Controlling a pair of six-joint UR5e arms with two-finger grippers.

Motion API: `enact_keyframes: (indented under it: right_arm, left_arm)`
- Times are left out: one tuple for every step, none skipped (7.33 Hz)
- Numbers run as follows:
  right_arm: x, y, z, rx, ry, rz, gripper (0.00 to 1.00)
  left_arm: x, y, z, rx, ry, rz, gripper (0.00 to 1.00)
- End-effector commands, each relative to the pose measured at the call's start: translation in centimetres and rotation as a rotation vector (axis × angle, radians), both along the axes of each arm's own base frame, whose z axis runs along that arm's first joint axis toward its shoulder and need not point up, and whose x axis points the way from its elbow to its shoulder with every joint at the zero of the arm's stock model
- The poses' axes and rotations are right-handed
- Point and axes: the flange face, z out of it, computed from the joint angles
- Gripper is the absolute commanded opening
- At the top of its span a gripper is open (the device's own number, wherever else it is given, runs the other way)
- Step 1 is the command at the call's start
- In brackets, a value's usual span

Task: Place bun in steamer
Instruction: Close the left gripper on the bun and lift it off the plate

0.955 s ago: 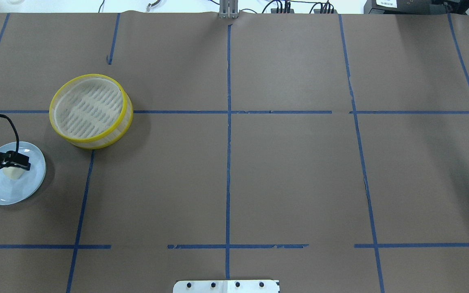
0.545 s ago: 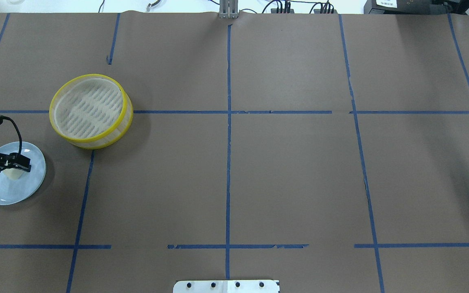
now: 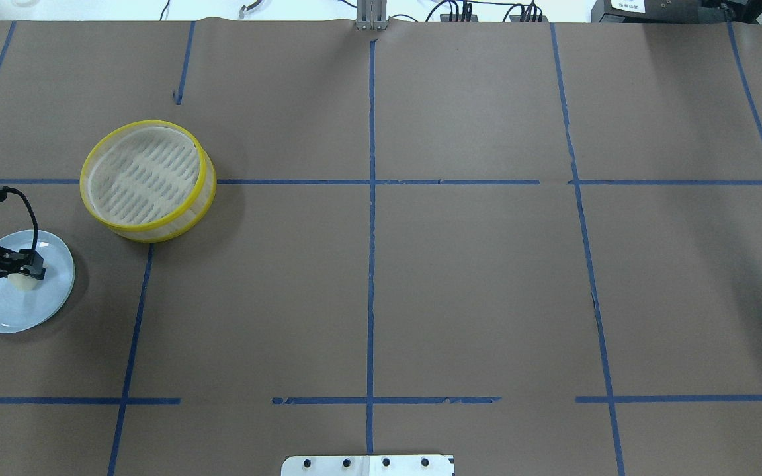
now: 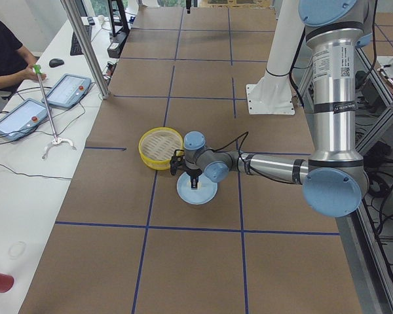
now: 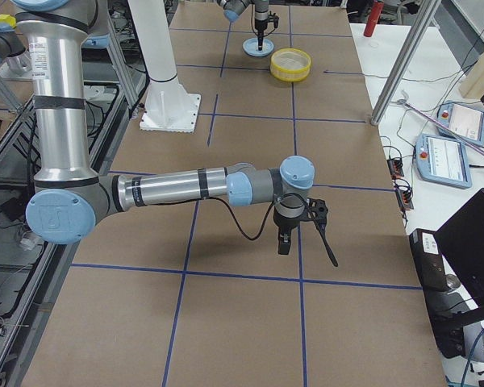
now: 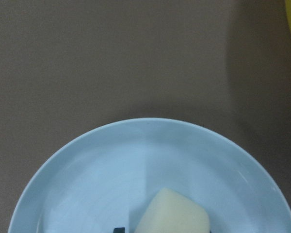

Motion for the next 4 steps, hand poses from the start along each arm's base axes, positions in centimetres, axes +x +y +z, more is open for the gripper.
enact_keyframes:
  right_arm:
    - [0.03,0.00,0.00,0.000,0.000,0.001,1.00]
    - [-0.05,0.00,0.00,0.000,0.000,-0.001,1.00]
    - [0.03,0.00,0.00,0.000,0.000,0.001,1.00]
    - [0.03,0.00,0.00,0.000,0.000,0.001,1.00]
  left_arm:
    - [-0.01,0.00,0.18,-0.001,-0.002,0.001,0.20]
    - [-0.01,0.00,0.24,0.000,-0.002,0.002,0.18]
    - [-0.17,-0.01,0.15,0.000,0.000,0.000,0.18]
    - [-0.26,0.02,-0.17,0.002,0.005,0.000,0.19]
